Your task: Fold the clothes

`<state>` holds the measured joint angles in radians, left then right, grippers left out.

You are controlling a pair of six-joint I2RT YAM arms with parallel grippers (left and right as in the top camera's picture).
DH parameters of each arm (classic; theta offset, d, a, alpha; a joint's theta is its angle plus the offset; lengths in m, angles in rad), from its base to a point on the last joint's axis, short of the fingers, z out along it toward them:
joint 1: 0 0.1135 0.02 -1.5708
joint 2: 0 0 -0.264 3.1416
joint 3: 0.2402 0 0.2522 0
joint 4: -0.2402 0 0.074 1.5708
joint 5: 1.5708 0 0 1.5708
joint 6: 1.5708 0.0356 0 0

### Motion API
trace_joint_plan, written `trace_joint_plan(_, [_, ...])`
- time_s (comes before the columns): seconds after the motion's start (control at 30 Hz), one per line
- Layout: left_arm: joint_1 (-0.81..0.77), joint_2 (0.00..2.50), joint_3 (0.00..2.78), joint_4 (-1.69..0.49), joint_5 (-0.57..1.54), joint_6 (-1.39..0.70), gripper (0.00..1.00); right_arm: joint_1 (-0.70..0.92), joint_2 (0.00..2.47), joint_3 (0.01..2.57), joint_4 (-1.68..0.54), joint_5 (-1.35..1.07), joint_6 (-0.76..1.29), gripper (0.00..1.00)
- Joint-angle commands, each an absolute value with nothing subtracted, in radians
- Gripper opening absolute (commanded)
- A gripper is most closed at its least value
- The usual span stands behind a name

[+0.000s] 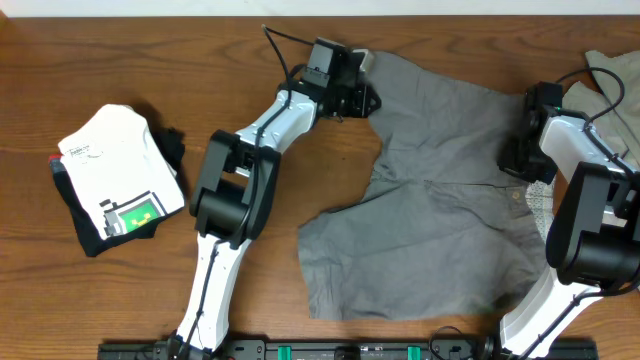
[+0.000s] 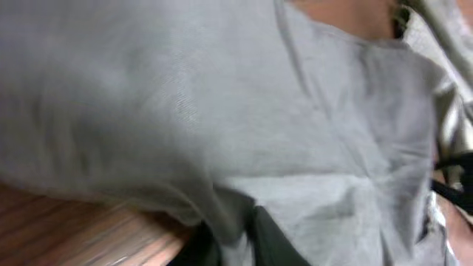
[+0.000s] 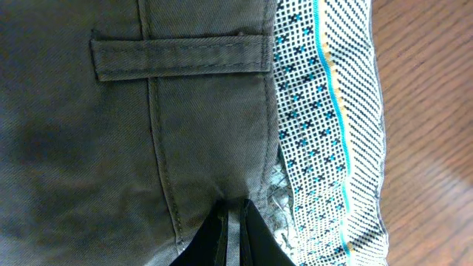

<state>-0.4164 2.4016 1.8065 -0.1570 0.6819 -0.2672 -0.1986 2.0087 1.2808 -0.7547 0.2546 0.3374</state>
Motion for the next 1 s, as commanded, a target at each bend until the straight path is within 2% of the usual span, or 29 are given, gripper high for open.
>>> trace_joint_plan(0.0, [-0.416, 2.414, 1.801, -0.154, 0.734, -0.268, 0.10, -0.191, 2.102, 1.213, -0.787, 0.228, 0.352, 0.07])
trace_joint_plan(0.03, [-0.416, 2.414, 1.802, -0.160, 0.735, -0.268, 0.06, -0.190, 2.102, 1.213, -0.787, 0.228, 0.352, 0.07])
trace_joint_plan(0.17, [-0.404, 2.381, 1.803, -0.250, 0.677, -0.268, 0.06, -0.191, 2.102, 1.213, -0.786, 0.228, 0.352, 0.07])
trace_joint_plan(0.37, [-0.399, 2.214, 1.803, -0.492, 0.160, -0.245, 0.06, -0.191, 2.102, 1.213, -0.786, 0.228, 0.352, 0.07])
trace_joint_plan(0.5, [-0.425, 2.112, 1.803, -0.466, -0.027, -0.244, 0.06, -0.191, 2.102, 1.213, -0.789, 0.228, 0.352, 0.07])
trace_joint_plan(0.7, [-0.488, 2.092, 1.803, -0.403, -0.091, -0.221, 0.06, -0.190, 2.102, 1.213, -0.805, 0.228, 0.352, 0.07])
trace_joint_plan(0.9, [-0.474, 2.136, 1.803, -0.533, -0.090, -0.238, 0.06, -0.190, 2.102, 1.213, -0.810, 0.228, 0.352, 0.07])
trace_joint_plan(0.93, [-0.460, 2.147, 1.802, -0.548, -0.086, -0.278, 0.07, -0.191, 2.102, 1.213, -0.808, 0.228, 0.352, 0.07])
trace_joint_plan(0.97, [-0.448, 2.154, 1.802, -0.553, -0.063, -0.301, 0.13, -0.190, 2.102, 1.213, -0.807, 0.228, 0.352, 0.07])
